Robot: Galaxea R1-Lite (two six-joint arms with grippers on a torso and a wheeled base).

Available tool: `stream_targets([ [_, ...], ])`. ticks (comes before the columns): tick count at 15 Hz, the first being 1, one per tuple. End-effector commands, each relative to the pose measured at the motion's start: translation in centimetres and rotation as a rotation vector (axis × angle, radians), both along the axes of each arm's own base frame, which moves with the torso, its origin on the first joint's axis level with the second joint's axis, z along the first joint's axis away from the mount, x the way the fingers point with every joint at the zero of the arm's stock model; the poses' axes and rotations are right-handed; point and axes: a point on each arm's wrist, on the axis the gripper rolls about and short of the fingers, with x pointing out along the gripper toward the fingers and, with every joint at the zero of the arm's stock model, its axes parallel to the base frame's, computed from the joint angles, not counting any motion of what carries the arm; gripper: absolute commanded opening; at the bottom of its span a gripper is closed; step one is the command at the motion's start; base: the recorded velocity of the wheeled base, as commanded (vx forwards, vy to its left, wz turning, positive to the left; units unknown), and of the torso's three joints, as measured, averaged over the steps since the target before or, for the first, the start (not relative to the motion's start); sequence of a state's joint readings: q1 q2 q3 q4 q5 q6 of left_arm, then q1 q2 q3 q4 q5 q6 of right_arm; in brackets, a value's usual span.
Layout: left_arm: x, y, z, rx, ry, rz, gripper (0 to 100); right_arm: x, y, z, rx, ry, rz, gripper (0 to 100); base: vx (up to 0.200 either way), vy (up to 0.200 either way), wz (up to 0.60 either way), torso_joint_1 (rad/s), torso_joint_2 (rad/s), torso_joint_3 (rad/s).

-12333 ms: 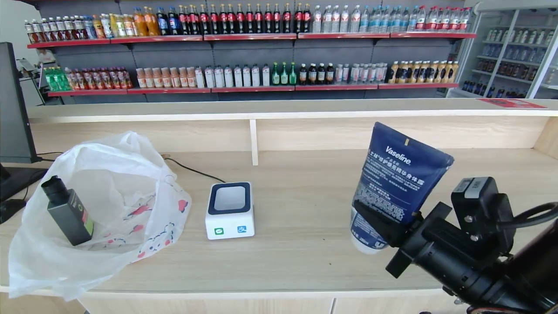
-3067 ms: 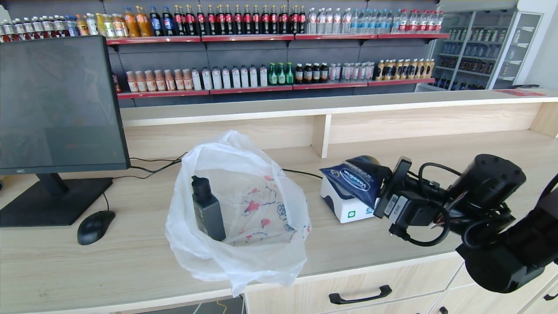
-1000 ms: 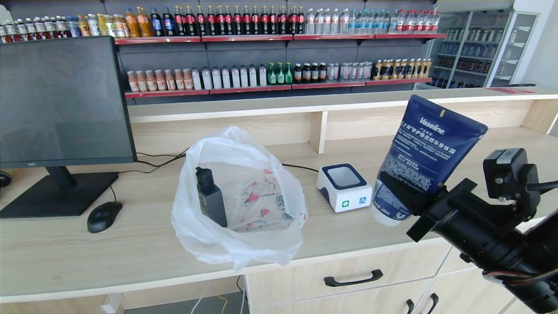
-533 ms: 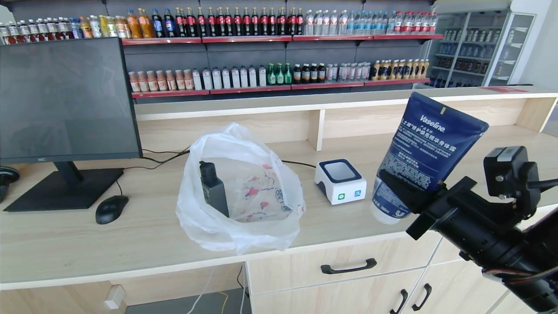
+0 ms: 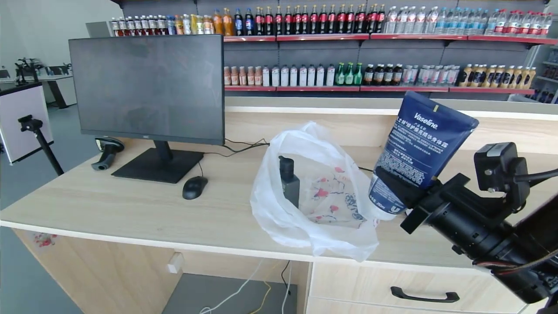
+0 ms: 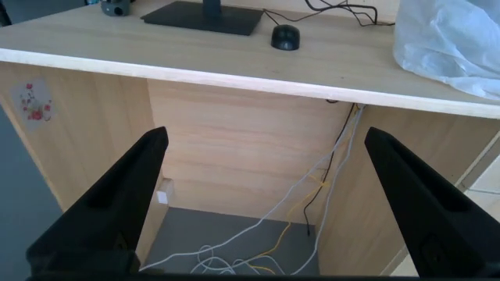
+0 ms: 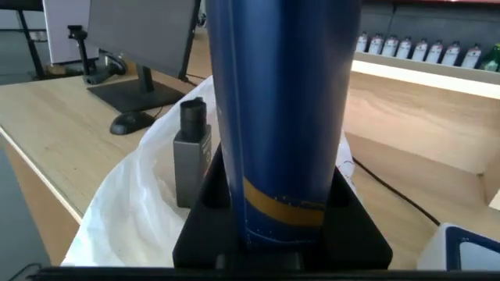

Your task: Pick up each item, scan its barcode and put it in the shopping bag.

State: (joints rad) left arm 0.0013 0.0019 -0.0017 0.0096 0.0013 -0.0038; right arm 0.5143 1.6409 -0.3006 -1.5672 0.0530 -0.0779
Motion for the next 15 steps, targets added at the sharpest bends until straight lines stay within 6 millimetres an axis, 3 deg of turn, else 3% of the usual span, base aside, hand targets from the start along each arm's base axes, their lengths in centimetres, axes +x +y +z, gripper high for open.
stream_targets([
  [1,0.0,0.0,0.0,-0.001,-0.001,0.001,100,0.5,0.2,-0.2,0.001,0.006,-0.002,0,0.000,0.000,0.00,0.000,0.00,0.000],
  [7,0.0,0.0,0.0,-0.001,-0.001,0.001,100,4.2,1.0,-1.5,0.011,0.048,-0.034,0,0.000,0.000,0.00,0.000,0.00,0.000],
  [11,0.0,0.0,0.0,-0.001,-0.001,0.001,100,7.6,2.8,-4.0,-0.014,0.094,-0.033,0,0.000,0.000,0.00,0.000,0.00,0.000],
  [15,0.0,0.0,0.0,-0.001,-0.001,0.001,100,8.9,3.4,-5.9,-0.035,0.135,-0.036,0,0.000,0.000,0.00,0.000,0.00,0.000],
])
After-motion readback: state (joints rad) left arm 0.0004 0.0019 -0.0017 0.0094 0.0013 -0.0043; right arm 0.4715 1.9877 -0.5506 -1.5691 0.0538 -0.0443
